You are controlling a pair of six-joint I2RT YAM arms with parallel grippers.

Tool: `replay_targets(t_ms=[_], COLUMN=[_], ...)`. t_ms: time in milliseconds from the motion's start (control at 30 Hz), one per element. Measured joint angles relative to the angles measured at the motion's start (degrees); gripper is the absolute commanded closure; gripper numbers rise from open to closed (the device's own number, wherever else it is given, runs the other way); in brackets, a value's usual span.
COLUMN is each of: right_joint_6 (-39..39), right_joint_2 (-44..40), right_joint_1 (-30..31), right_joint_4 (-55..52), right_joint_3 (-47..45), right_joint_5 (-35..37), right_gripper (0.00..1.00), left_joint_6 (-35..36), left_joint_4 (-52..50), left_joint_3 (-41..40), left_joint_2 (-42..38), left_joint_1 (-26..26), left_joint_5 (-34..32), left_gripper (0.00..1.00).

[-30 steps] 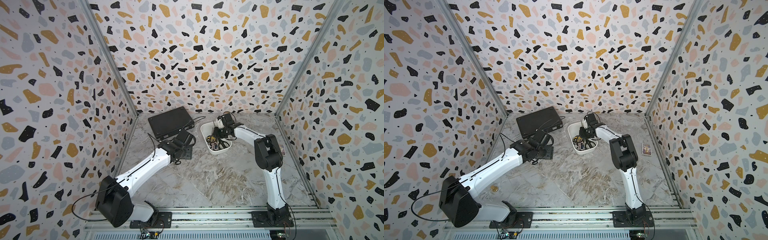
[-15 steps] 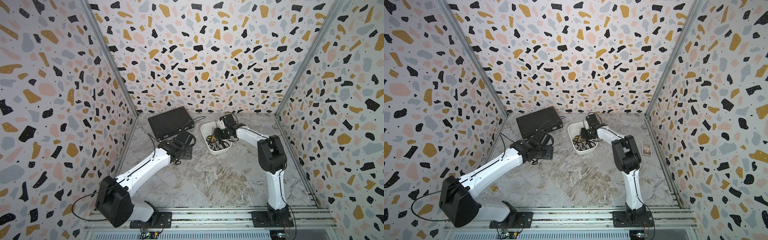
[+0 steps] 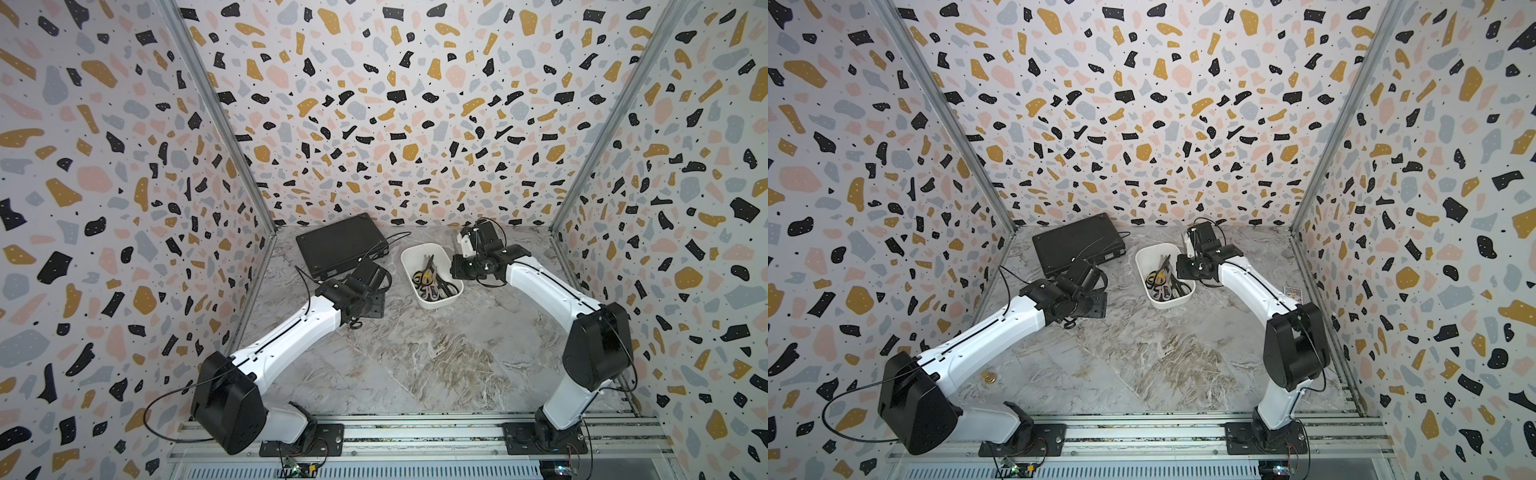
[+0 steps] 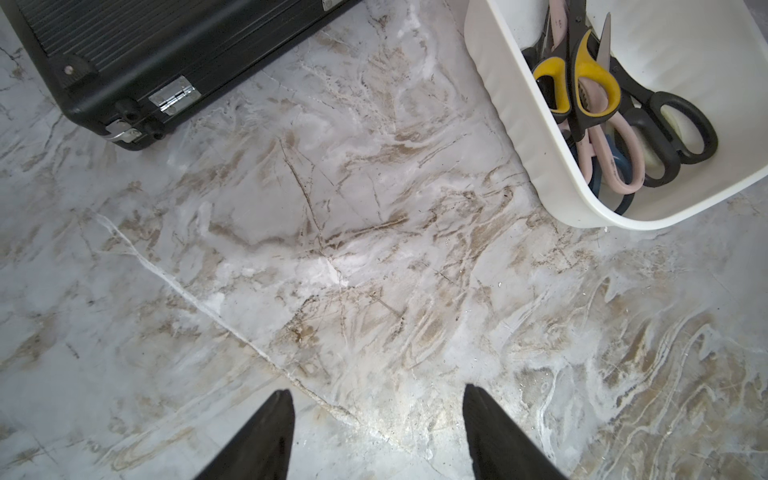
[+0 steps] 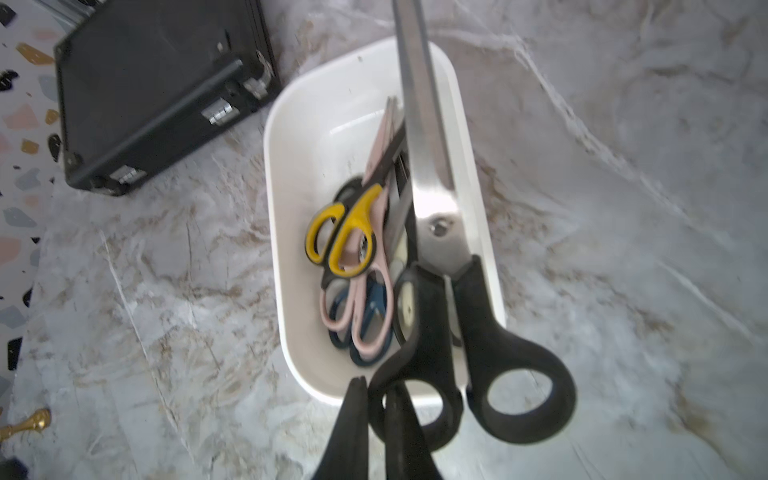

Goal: Take the scissors out of the storage box
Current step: Pick up the scissors from the storage box, then place the scissors at the center of the board.

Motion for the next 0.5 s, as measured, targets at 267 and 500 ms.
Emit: replay_targets(t_ms=[267,500], right_joint_6=[-0.28,0.52], right_joint_2=[-8.04,-7.54], right_joint_1=[-4.85,-5.16], right_joint_4=[-7.72,-8.22], right_joint_3=[-18.84,-23.96], right_joint_5=[1.14,0.96], right_gripper=[0.96,0.93], left_joint_6=[0.28,0.42], left_joint_4=[-0.02,-0.07], left_joint_3=[0.15,0.76], left_joint_2=[0.0,0.0], left_joint_1=[-0.35,-1.14], left_joint_5=[-0.83,-0.83], left_gripper=[0.32,0.32])
